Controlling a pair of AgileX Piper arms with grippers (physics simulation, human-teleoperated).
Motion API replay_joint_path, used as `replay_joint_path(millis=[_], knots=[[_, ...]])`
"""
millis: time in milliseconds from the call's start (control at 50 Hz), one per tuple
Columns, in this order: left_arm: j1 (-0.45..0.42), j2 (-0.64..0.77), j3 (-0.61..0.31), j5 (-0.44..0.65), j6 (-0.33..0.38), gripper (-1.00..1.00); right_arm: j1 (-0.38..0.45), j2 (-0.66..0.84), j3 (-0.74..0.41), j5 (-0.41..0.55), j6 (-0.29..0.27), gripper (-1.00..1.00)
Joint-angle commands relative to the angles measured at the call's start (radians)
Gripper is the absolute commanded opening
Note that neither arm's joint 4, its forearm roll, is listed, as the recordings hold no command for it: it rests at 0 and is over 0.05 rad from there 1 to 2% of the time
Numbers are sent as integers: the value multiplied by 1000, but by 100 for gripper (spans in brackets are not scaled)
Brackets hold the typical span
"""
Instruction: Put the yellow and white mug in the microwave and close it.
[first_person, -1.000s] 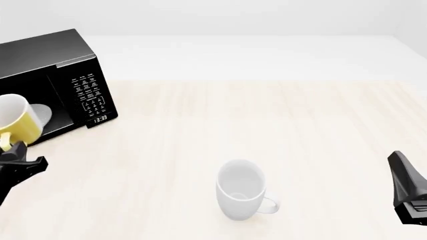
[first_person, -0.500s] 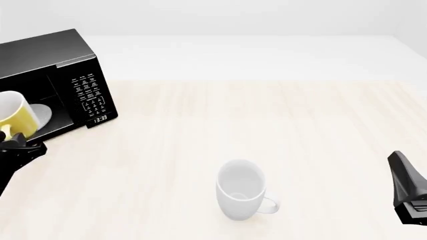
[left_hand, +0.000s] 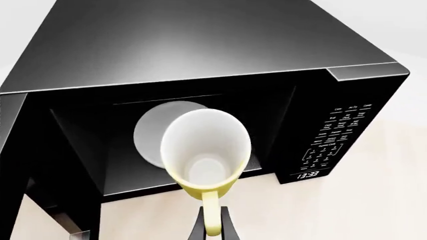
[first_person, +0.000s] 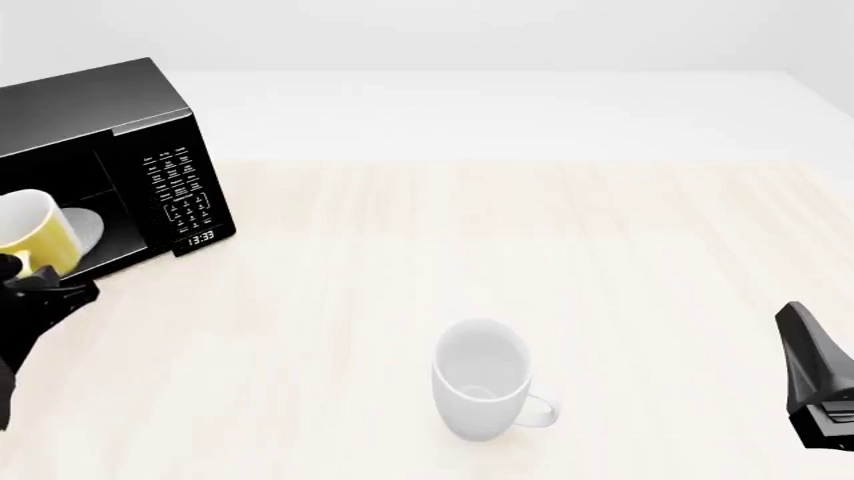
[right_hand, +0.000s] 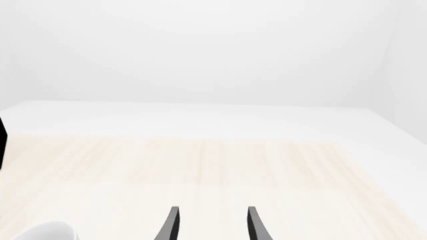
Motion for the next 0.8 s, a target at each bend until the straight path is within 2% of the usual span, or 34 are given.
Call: replay_joint_path(millis=[20, 580, 800], knots=[[10, 18, -32, 6, -8, -100, -8, -1, 1, 0, 3, 100], [45, 89, -141, 46, -34, -100, -8, -1, 1, 0, 3, 100], [44, 72, -175, 79, -49, -100, -8, -1, 1, 0, 3, 100]])
